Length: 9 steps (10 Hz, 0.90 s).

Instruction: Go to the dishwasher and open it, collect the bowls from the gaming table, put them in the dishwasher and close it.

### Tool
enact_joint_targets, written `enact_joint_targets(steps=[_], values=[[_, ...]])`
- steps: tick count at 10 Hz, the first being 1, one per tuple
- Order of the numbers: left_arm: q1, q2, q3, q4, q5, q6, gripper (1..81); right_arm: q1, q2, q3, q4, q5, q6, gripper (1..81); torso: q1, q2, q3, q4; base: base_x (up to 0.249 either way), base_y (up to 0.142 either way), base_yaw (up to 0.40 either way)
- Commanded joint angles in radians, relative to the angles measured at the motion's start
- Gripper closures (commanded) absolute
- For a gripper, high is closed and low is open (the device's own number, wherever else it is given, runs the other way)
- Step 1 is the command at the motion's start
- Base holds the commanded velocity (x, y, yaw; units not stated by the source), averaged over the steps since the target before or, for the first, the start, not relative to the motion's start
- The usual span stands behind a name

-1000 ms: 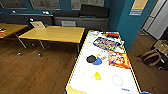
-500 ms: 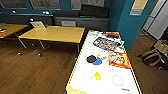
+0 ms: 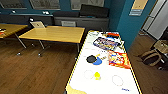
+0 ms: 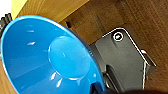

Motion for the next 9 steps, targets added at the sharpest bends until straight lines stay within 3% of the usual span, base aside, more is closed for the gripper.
enact_joint_targets(steps=[1, 3, 6, 9], values=[[-0.107, -0.104, 0.121, 0.008, 0.046, -0.014, 1.0, -0.03, -0.149, 0.06, -0.035, 0.045, -0.007, 81.1, 0.0, 0.0, 0.0, 0.0, 0.0, 0.0, 0.0], [-0.176, -0.167, 0.196, -0.01, 0.075, -0.032, 1.0, -0.093, -0.113, 0.023, -0.055, 0.068, -0.009, 81.1, 0.0, 0.0, 0.0, 0.0, 0.0, 0.0, 0.0], [-0.328, -0.218, 0.264, -0.055, 0.203, -0.103, 1.0, -0.156, -0.011, -0.036, -0.092, 0.076, -0.01, 81.1, 0.0, 0.0, 0.0, 0.0, 0.0, 0.0, 0.0], [-0.486, -0.206, 0.267, -0.165, 0.349, -0.165, 1.0, -0.202, 0.098, -0.121, -0.13, 0.102, -0.009, 81.1, 0.0, 0.0, 0.0, 0.0, 0.0, 0.0, 0.0]])
